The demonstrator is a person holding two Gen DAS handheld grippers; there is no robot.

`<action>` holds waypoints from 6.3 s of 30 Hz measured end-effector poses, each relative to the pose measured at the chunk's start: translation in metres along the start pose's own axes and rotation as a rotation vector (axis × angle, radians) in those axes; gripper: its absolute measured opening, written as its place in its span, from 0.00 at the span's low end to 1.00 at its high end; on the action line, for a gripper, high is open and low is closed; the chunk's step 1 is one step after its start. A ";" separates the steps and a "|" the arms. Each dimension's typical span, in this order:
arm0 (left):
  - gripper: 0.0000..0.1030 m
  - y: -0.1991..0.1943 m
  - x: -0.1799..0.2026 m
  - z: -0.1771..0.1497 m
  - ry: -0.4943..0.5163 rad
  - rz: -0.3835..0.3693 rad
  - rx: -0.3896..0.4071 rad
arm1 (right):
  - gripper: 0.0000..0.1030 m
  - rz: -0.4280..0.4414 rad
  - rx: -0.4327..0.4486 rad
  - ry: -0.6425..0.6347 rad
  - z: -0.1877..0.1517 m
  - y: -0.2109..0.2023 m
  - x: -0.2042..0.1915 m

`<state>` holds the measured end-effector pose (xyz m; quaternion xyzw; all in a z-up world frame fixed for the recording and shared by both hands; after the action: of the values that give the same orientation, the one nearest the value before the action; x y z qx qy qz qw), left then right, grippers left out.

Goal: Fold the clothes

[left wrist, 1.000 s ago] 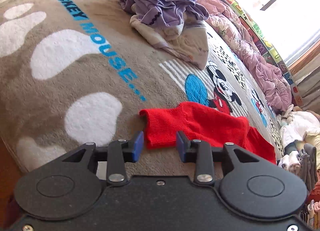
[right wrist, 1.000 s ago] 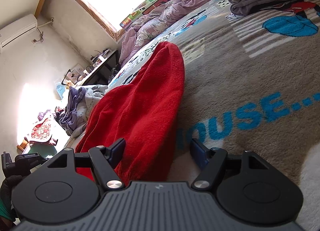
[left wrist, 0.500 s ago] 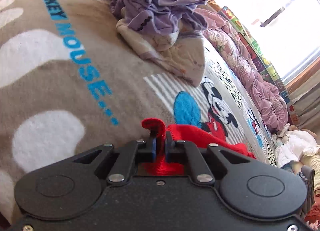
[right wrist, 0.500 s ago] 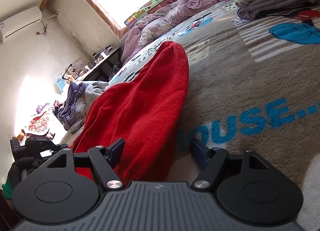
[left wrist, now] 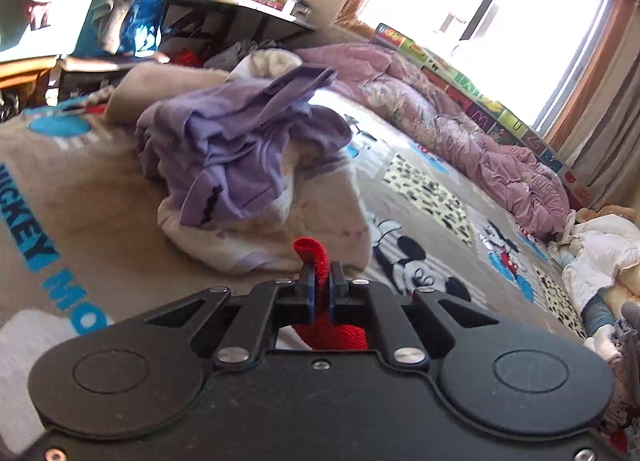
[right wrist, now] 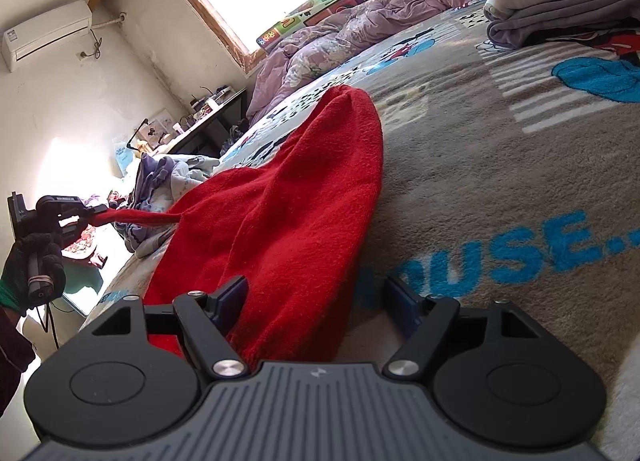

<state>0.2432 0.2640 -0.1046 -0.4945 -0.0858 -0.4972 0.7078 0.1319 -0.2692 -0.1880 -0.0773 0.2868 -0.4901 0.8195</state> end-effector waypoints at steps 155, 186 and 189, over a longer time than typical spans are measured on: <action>0.27 -0.121 -0.004 -0.221 0.000 -0.225 -0.254 | 0.16 -0.102 0.094 0.587 -0.035 -0.085 0.049; 0.34 -0.072 0.000 -0.226 -0.099 -0.257 -0.357 | 0.13 -0.479 0.542 0.816 -0.009 -0.153 0.168; 0.34 -0.072 0.000 -0.226 -0.105 -0.266 -0.369 | 0.13 -0.517 0.486 0.817 -0.029 -0.145 0.167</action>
<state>0.1028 0.0856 -0.1728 -0.6250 -0.0945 -0.5672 0.5280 0.0651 -0.4800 -0.2185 0.2432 0.4323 -0.7182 0.4880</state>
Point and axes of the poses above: each gripper's, at about its wrist camera, not at the fingertips, and y roughly the way its jaws point, x to its right, z to its top, the point moved 3 cm from there along y, roughly the way its jaws point, and after that the axes turned 15 degrees about -y, right-handed, at the moved point
